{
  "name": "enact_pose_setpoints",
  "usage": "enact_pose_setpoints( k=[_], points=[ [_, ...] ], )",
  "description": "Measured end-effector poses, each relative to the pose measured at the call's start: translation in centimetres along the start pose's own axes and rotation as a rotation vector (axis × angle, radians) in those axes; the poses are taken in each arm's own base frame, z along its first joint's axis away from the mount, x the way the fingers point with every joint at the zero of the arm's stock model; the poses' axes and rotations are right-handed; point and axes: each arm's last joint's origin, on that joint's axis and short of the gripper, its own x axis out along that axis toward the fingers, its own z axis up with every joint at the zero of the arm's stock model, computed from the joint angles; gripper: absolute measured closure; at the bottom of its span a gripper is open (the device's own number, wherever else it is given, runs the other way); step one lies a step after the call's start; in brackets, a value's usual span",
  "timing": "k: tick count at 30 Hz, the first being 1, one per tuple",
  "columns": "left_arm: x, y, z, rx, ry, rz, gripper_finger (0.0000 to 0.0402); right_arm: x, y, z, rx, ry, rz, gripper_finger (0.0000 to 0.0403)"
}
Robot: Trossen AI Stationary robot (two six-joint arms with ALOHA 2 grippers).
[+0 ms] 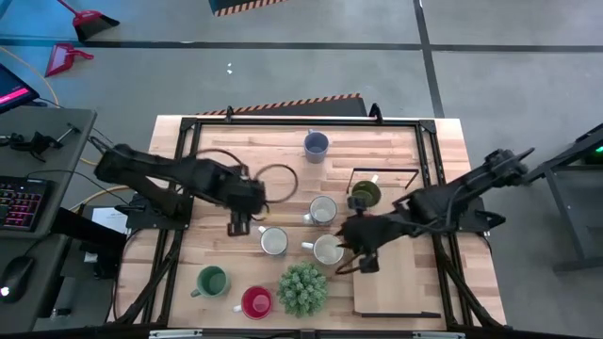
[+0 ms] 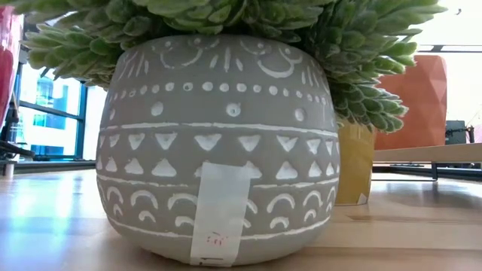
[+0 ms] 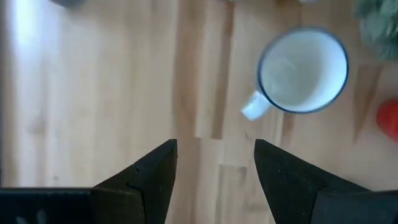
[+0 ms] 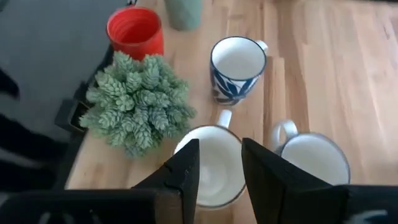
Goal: Place coffee mugs
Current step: Put the yellow mug on the shelf
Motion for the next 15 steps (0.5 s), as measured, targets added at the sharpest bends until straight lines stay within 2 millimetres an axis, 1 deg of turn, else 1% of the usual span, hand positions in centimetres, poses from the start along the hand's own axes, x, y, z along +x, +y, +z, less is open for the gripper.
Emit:
enact_pose_setpoints(
  k=[4,7,11,15],
  points=[
    [-2.7,1.3,-1.3,-0.062,-0.124,0.053,0.02,1.6,0.8,1.8,-0.096,0.098,-0.013,0.0302],
    [-3.9,1.9,-1.9,-0.104,-0.209,0.072,0.02,3.1,1.2,2.4,-0.124,0.192,-0.031,0.0302],
    [-4.3,2.2,-2.1,-0.112,-0.256,0.101,0.02,5.4,1.8,2.8,-0.16,0.273,-0.042,0.0302],
    [-4.4,2.2,-2.0,-0.117,-0.268,0.122,0.02,7.3,1.9,2.5,-0.124,0.319,-0.065,0.0302]
  ],
)
